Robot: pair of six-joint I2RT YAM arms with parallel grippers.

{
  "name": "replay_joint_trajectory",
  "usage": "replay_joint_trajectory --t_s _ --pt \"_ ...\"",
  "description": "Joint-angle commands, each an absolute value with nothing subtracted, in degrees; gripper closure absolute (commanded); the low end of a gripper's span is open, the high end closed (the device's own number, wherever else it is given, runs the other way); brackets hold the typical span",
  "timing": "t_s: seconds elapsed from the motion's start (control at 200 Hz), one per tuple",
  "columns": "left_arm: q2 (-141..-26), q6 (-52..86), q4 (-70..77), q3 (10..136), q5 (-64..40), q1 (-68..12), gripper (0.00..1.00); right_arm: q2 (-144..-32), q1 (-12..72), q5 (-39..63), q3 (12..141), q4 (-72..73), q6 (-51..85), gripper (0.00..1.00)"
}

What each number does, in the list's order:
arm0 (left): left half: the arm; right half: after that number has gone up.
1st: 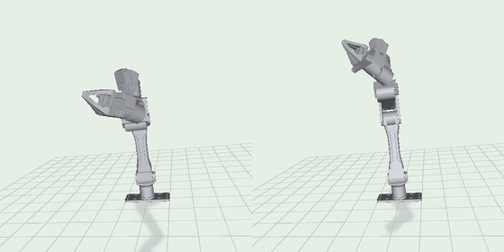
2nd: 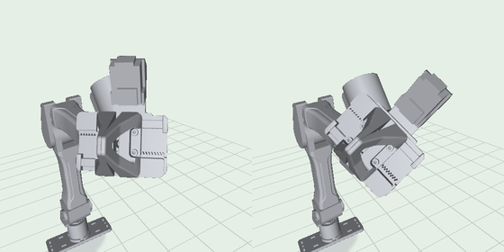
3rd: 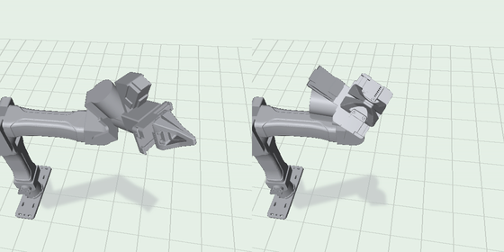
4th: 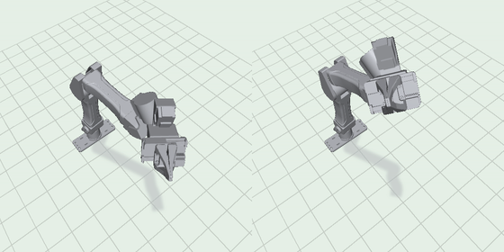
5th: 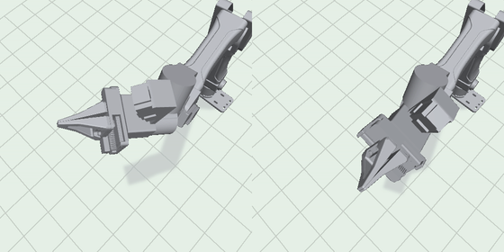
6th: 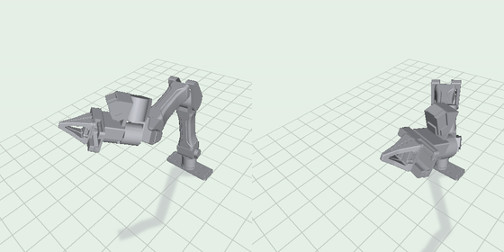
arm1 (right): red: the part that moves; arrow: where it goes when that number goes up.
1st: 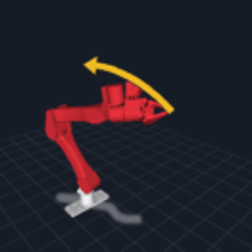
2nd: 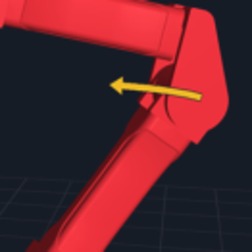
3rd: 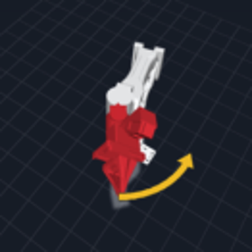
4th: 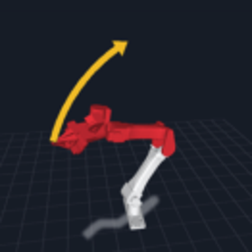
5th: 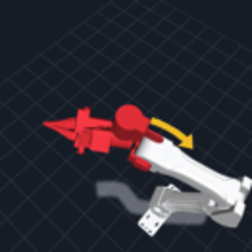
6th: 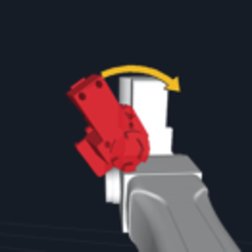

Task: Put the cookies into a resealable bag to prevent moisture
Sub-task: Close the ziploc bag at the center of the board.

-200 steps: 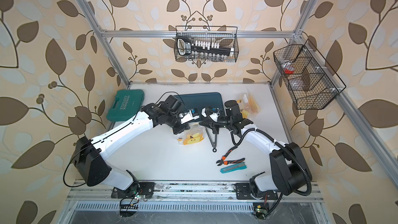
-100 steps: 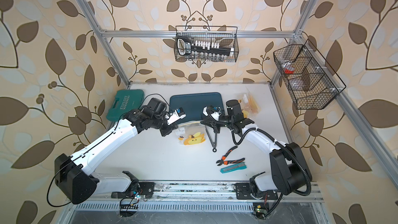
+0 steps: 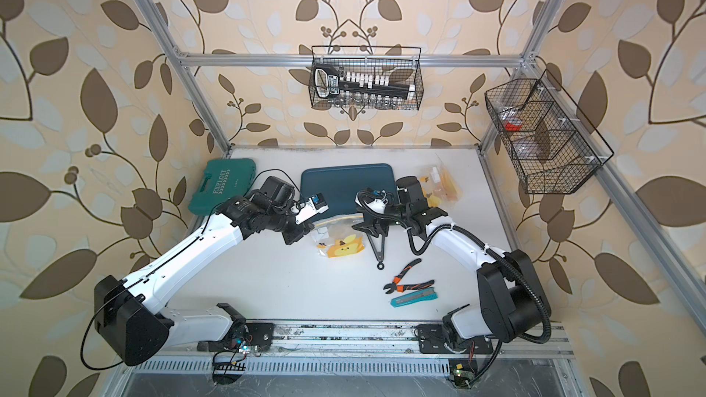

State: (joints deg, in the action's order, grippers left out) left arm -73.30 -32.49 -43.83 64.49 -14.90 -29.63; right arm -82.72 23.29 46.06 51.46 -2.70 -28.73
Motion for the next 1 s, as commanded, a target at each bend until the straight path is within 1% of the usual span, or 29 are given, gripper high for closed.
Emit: replay_joint_trajectory --t_s 0.0,0.06,0.095,0.105,0.195,0.24,0.27,0.305,0.36,0.435,0.47,0.485,0.495,0.53,0.615,0.65,0.665,0.68,0.72,0.78,0.795,0.815,0.835,0.85,0.875,0.885,0.95,0.98,0.995 --pt "-73.5 -32.2 -44.5 65.9 -17.0 -29.4 1.0 -83.9 24.2 44.3 54.4 -7.2 -31.8 0.43" --pt "-73.5 -32.2 -44.4 66.0 -17.4 -29.4 1.0 -84.3 24.4 43.1 55.5 -8.7 -32.5 0.64" --pt "-73.4 -32.2 -44.4 66.0 -17.6 -29.4 1.0 -84.4 24.4 42.5 56.3 -9.7 -33.0 0.95" --pt "-73.5 -32.2 -44.4 66.0 -17.7 -29.4 1.0 -84.5 24.4 42.5 56.5 -9.9 -33.1 1.0" --pt "-73.5 -32.2 -44.3 66.2 -18.1 -29.4 1.0 -84.8 24.6 41.5 57.7 -11.5 -33.6 0.99" --pt "-73.6 -32.2 -44.2 66.3 -18.3 -29.4 1.0 -84.9 24.8 40.9 58.4 -12.6 -34.3 0.63" --pt "-73.5 -32.1 -44.1 66.4 -18.5 -29.4 1.0 -85.2 25.0 40.5 58.9 -13.3 -34.8 0.54" --pt "-73.5 -32.1 -44.0 66.4 -18.7 -29.4 1.0 -85.5 25.4 39.7 59.6 -14.3 -35.3 0.59" --pt "-73.6 -32.1 -43.7 66.4 -19.2 -29.4 1.0 -86.3 25.8 39.1 60.9 -15.7 -35.9 1.0" --pt "-73.9 -31.9 -43.5 66.4 -20.0 -29.4 1.0 -87.2 26.6 38.5 62.0 -16.5 -36.6 1.0" --pt "-74.0 -31.9 -43.4 66.3 -20.3 -29.4 1.0 -87.4 26.9 38.1 62.1 -16.3 -36.6 0.78" --pt "-74.0 -31.8 -43.3 66.2 -20.4 -29.4 1.0 -87.6 27.0 38.0 62.1 -16.3 -36.7 0.75" --pt "-74.1 -31.8 -43.3 66.3 -20.4 -29.3 1.0 -87.7 27.2 38.0 62.2 -16.3 -36.7 0.78" --pt "-74.2 -31.8 -43.2 66.3 -20.5 -29.4 1.0 -88.2 27.6 37.8 62.8 -17.1 -37.2 1.0" --pt "-74.5 -31.8 -43.2 66.4 -20.8 -29.4 1.0 -89.4 28.2 37.5 64.6 -18.7 -37.9 1.0" --pt "-74.6 -31.8 -43.3 66.5 -20.7 -29.3 1.0 -89.5 28.6 37.0 64.6 -18.3 -37.9 0.74" --pt "-74.6 -31.8 -43.3 66.5 -20.7 -29.4 1.0 -89.5 28.7 36.9 64.6 -18.2 -37.9 0.71" --pt "-74.6 -31.8 -43.4 66.5 -20.6 -29.3 1.0 -89.5 28.8 36.8 64.6 -18.2 -38.0 0.74" --pt "-74.6 -31.8 -43.3 66.5 -20.6 -29.4 1.0 -89.7 29.1 36.6 65.1 -18.8 -38.4 0.99" --pt "-74.4 -31.8 -43.2 66.4 -20.7 -29.3 1.0 -90.1 29.2 36.9 66.1 -19.5 -38.7 1.0" --pt "-74.3 -31.8 -43.1 66.4 -20.7 -29.4 1.0 -90.1 29.1 36.8 66.3 -19.5 -38.6 0.93" --pt "-74.2 -31.9 -43.1 66.4 -20.7 -29.3 1.0 -90.1 29.3 36.7 66.4 -19.3 -38.7 0.73" --pt "-74.2 -31.8 -43.1 66.4 -20.8 -29.3 1.0 -90.2 29.3 36.8 66.4 -19.1 -38.7 0.68" --pt "-74.2 -31.8 -43.1 66.3 -20.7 -29.3 1.0 -90.2 29.5 36.8 66.4 -19.1 -38.7 0.73" --pt "-74.3 -31.8 -43.1 66.4 -20.7 -29.3 1.0 -90.4 29.6 36.9 66.7 -19.3 -38.9 0.96" --pt "-74.3 -31.8 -43.1 66.3 -20.7 -29.3 1.0 -90.5 29.7 36.9 66.9 -19.4 -38.9 1.0" --pt "-74.2 -31.8 -43.1 66.4 -20.7 -29.2 1.0 -91.1 30.2 37.4 68.0 -20.1 -39.2 1.0" --pt "-74.2 -31.8 -43.1 66.4 -20.7 -29.2 1.0 -91.4 30.4 37.3 68.2 -20.0 -39.2 0.74" --pt "-74.2 -31.9 -43.1 66.4 -20.7 -29.3 1.0 -91.5 30.6 37.2 68.3 -19.8 -39.3 0.7"
